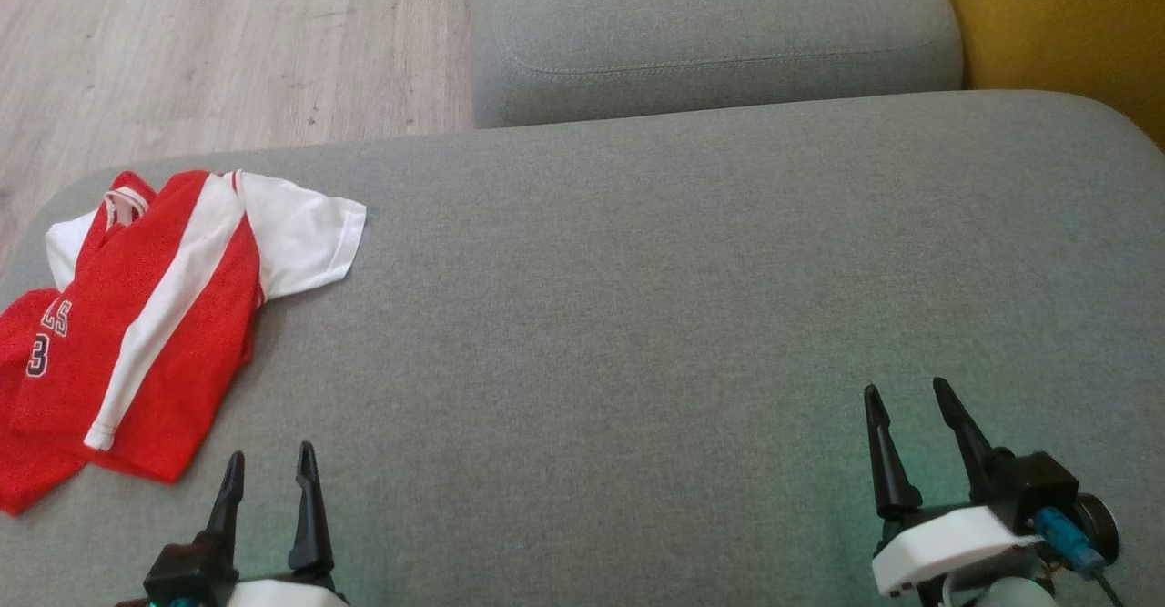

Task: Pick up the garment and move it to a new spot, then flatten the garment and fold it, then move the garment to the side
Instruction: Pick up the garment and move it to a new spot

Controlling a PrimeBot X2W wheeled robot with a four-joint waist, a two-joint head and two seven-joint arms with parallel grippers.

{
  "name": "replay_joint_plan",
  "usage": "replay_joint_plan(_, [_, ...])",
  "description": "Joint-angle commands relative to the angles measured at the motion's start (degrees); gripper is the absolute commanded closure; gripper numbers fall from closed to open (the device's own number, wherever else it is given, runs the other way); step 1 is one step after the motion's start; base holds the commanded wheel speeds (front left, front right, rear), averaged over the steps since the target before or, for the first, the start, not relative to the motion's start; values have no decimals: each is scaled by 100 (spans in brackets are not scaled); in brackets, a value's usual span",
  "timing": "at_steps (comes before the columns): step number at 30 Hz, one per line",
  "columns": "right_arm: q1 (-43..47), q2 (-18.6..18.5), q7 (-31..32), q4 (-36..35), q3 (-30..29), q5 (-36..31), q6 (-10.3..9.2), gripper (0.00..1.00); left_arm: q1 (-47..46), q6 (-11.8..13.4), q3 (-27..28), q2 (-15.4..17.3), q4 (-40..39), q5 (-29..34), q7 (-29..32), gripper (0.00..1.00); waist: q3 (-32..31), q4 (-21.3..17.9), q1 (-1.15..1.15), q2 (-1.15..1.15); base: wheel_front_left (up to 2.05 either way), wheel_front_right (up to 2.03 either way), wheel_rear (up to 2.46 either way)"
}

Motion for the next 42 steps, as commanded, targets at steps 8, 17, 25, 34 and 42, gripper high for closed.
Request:
replay_joint_plan(8, [-147, -56, -79, -114, 180, 59, 44, 0, -202, -18, 222, -1, -62, -65, -72, 0, 13, 23, 0, 0, 0, 0, 0])
replay_joint_plan(17, [-85, -56, -79, -191, 217, 47, 44, 0, -248, -40, 215, -2, -5, 7, -72, 0, -31, 484, 0, 0, 0, 0, 0])
replay_joint_plan(25, [-77, -56, -79, -180, 428, 154, 44, 0, -182, -42, 255, 42, 32, 36, -72, 0, -119, 1317, 0, 0, 0, 0, 0])
replay_joint_plan(34, [-183, -56, -79, -125, 666, 195, 44, 0, -14, -34, 398, 146, 22, -18, -72, 0, -124, 1914, 0, 0, 0, 0, 0])
replay_joint_plan(42, [-446, -56, -79, -208, 722, -120, 44, 0, -696, -225, 310, 380, -113, -326, 159, 0, 539, 1742, 0, 0, 0, 0, 0])
